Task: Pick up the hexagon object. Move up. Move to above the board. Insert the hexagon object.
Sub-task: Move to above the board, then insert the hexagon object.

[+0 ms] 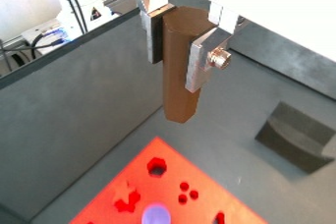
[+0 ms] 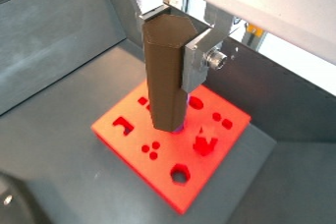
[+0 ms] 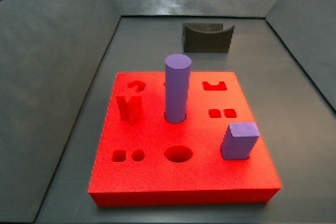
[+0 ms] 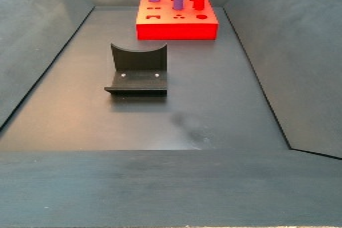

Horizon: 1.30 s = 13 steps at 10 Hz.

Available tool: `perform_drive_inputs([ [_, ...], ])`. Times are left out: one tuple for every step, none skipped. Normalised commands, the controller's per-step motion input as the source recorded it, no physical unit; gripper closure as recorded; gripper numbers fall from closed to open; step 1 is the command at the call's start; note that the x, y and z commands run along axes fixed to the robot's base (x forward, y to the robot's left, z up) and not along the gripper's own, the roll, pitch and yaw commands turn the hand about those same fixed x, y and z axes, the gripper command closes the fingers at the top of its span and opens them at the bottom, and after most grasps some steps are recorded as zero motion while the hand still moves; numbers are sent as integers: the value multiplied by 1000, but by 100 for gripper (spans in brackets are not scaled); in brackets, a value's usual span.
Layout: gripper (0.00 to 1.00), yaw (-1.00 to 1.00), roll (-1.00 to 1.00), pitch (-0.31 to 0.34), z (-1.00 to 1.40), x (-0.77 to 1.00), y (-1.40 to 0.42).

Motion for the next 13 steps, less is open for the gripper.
perform_drive_inputs([
  [100, 5, 53, 104, 20, 252, -263],
  [100, 7, 60, 78, 25, 149, -167],
  [100, 0, 0, -40, -20, 0, 0],
  [100, 0, -4, -23, -34, 0, 0],
  [100, 0, -4, -79, -146, -74, 0],
  [100, 0, 0, -83, -263, -89, 9],
  [100, 0, 9, -60, -477, -103, 126],
  [100, 0, 104, -81, -720, -217, 34],
  [100, 0, 71, -87, -891, -229, 86],
  [100, 0, 113, -104, -1000, -420, 17],
  [100, 69, 81, -101, -1000, -540, 0],
  [100, 334, 16, -117, -843, -460, 0],
  [100, 383, 0, -101, -857, -323, -23],
])
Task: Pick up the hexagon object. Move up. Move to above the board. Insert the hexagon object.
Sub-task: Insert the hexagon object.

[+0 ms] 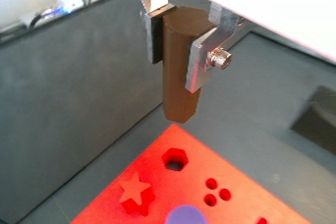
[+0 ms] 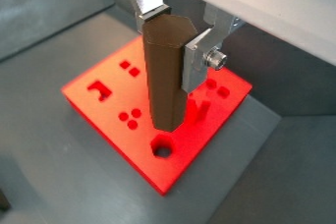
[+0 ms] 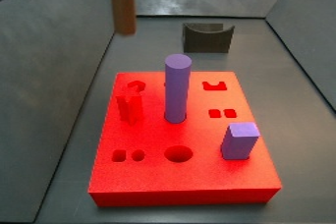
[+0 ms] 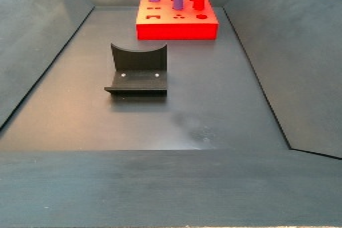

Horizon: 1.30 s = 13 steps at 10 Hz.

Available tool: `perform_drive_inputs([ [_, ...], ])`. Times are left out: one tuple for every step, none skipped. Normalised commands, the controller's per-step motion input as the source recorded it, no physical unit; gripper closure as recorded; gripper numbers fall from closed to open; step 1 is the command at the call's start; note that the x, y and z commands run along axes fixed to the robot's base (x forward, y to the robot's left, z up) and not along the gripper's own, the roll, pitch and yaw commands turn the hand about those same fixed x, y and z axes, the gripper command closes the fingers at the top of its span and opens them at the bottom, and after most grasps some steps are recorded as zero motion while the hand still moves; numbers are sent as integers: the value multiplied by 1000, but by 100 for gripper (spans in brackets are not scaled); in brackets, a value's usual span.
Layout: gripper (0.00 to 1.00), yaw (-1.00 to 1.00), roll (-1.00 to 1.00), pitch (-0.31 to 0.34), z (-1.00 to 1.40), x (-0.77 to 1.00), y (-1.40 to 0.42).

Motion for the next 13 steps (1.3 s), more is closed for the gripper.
perform_drive_inputs([
  [100, 343, -36, -97, -811, -60, 0],
  [100, 260, -4, -124, -797, 0, 0],
  [100, 186, 0, -154, -686, 0, 0],
  [100, 89, -36, -94, -111, 0, 0],
  [100, 0, 0, 0, -37, 0, 0],
  [100, 49, 0, -3, -229, 249, -3],
  [100, 111, 0, -53, -391, 326, -23],
  [100, 117, 0, -89, -429, 409, -49],
  [100, 140, 0, -84, -463, 437, -26],
  [100, 134, 0, -103, -469, 197, -26],
  [100, 0, 0, 0, -37, -14, 0],
  [100, 0, 133, -9, -431, -11, -14],
  [100, 0, 243, -64, -700, -166, -83],
])
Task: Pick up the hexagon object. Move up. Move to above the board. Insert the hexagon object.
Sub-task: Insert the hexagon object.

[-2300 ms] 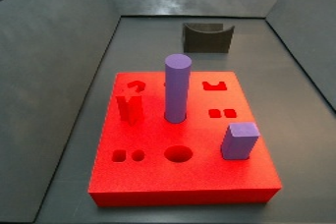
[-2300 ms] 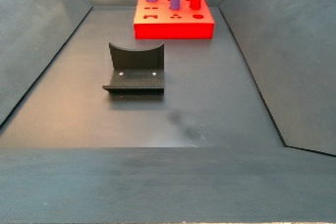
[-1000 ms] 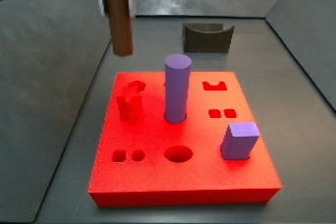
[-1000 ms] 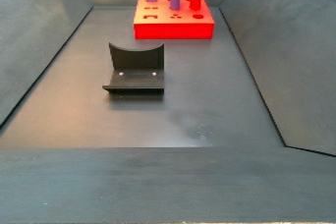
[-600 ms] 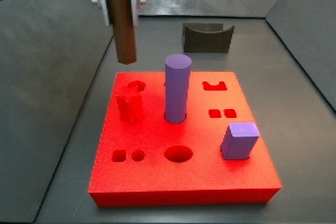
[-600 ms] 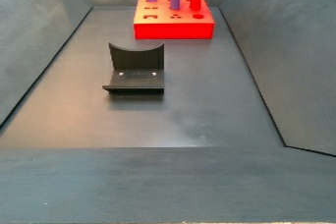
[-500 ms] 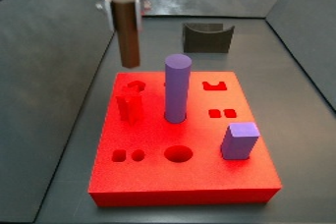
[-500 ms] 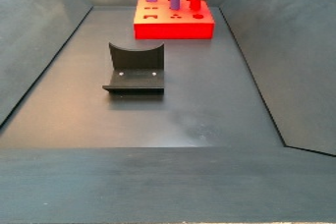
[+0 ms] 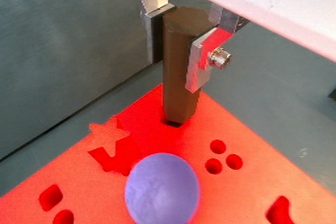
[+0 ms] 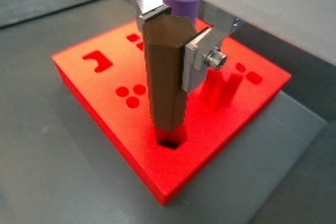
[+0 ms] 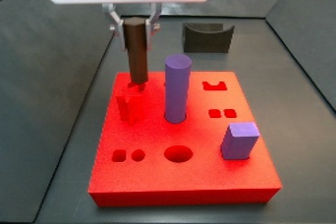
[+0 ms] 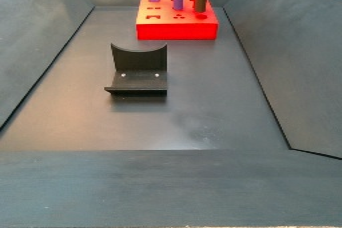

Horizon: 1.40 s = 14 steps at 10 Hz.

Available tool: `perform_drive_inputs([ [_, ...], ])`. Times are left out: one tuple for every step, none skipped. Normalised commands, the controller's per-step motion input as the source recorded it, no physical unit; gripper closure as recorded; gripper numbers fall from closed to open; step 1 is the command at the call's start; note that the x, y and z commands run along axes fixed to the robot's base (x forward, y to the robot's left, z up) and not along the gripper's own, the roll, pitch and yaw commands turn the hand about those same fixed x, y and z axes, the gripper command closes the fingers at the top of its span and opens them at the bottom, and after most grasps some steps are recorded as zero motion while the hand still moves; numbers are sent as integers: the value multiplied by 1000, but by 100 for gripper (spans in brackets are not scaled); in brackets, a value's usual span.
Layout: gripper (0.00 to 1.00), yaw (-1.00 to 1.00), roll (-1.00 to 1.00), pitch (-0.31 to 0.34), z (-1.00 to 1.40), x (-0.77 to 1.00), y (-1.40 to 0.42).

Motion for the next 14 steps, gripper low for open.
perform_drive_inputs([
  [100, 14, 0, -167, -289, 69, -189],
  [100, 3, -83, -123, -277, 49, -57],
  [100, 80, 0, -94, -451, 34, -114],
  [100, 34, 0, -36, -474, 151, 37],
  [100, 6, 77, -31, -549, -163, 137],
  [100, 14, 66, 0, -531, -217, 246],
  [100, 34, 66, 0, -551, -274, 149],
  [100, 54, 0, -37, -603, -177, 126],
  [100, 123, 0, -74, -666, -114, 46],
  [100, 120, 0, -147, -726, 0, 0],
  [100, 74, 106, -221, -786, 0, -100],
  [100, 43, 211, -194, -714, -20, -169],
  [100, 0, 0, 0, 0, 49, 0],
  [100, -17, 27, 0, 0, 0, 0],
])
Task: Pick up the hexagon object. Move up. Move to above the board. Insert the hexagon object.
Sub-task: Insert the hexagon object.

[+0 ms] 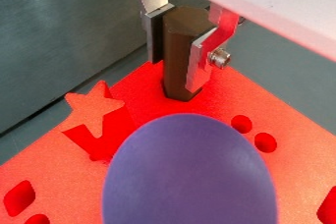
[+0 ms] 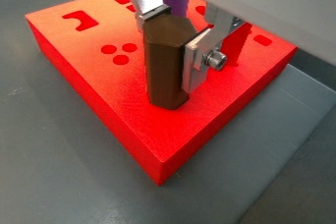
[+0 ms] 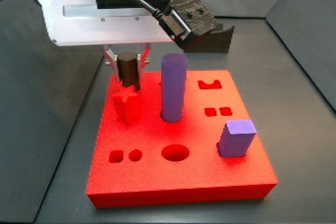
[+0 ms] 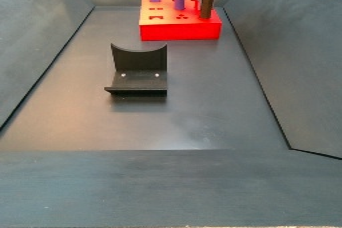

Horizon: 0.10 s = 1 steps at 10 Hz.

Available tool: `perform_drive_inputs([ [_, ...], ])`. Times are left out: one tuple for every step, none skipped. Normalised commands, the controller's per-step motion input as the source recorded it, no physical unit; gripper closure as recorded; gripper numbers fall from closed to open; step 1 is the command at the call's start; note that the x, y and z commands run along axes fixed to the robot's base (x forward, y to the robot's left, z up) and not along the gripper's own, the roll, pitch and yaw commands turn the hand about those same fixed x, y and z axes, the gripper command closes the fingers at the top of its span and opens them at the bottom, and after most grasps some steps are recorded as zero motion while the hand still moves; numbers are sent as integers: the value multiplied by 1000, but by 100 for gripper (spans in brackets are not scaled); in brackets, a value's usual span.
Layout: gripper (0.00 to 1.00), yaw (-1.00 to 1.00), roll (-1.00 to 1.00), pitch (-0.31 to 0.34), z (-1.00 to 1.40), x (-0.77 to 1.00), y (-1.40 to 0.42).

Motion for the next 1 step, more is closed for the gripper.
perform_drive_inputs([
  [100, 0, 46, 0, 0, 0, 0],
])
